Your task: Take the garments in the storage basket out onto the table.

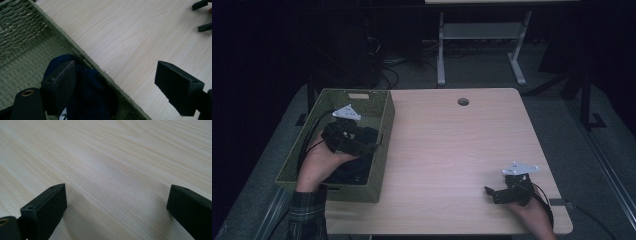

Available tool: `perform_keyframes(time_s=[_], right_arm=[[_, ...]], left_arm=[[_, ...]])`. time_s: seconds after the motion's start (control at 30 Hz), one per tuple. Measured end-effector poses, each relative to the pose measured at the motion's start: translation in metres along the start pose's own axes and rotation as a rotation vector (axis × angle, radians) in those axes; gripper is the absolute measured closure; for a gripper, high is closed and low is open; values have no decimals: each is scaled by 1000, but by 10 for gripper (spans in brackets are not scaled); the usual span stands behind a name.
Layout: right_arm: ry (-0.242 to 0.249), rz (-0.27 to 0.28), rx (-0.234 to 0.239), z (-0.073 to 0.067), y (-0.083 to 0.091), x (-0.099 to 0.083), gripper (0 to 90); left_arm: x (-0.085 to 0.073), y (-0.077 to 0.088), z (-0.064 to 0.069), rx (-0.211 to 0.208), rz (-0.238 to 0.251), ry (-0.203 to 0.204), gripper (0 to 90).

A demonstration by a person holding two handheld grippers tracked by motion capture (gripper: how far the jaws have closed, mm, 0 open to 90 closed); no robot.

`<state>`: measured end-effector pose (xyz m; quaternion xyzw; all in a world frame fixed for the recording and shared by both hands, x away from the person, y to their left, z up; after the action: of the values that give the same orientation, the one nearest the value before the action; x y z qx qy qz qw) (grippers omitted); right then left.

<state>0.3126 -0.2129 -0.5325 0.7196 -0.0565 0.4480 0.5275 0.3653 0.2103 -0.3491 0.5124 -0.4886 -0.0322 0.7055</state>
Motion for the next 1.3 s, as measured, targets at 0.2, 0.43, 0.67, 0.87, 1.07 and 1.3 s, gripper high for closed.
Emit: perform_keyframes(time_s=[0.2,0.43,0.67,0.87,1.07,1.3], right_arm=[[0,0,0,0,0,0,25],[0,0,0,0,0,0,25],[0,0,0,0,0,0,25],[0,0,0,0,0,0,25],[0,0,0,0,0,0,25],[0,0,0,0,0,0,25]], left_arm=[[-7,5,-9,28,-14,22,166],[-16,13,-18,50,-33,33,166],[-24,16,-25,66,-53,47,168],[-31,14,-28,68,-90,50,168],[-39,10,-32,69,-139,56,169],[-47,2,-35,53,-175,71,169]])
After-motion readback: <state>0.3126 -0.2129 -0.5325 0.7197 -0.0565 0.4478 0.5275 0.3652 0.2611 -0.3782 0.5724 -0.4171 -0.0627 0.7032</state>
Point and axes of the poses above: each handheld gripper's, and its own axes: y roughly backward along the jaws, x roughly out of its top, z roughly to its right, the point moved 7 cm from there along -y, roughly forward along the jaws, and after that the axes turned 1 degree about x, right-handed, at the moved point
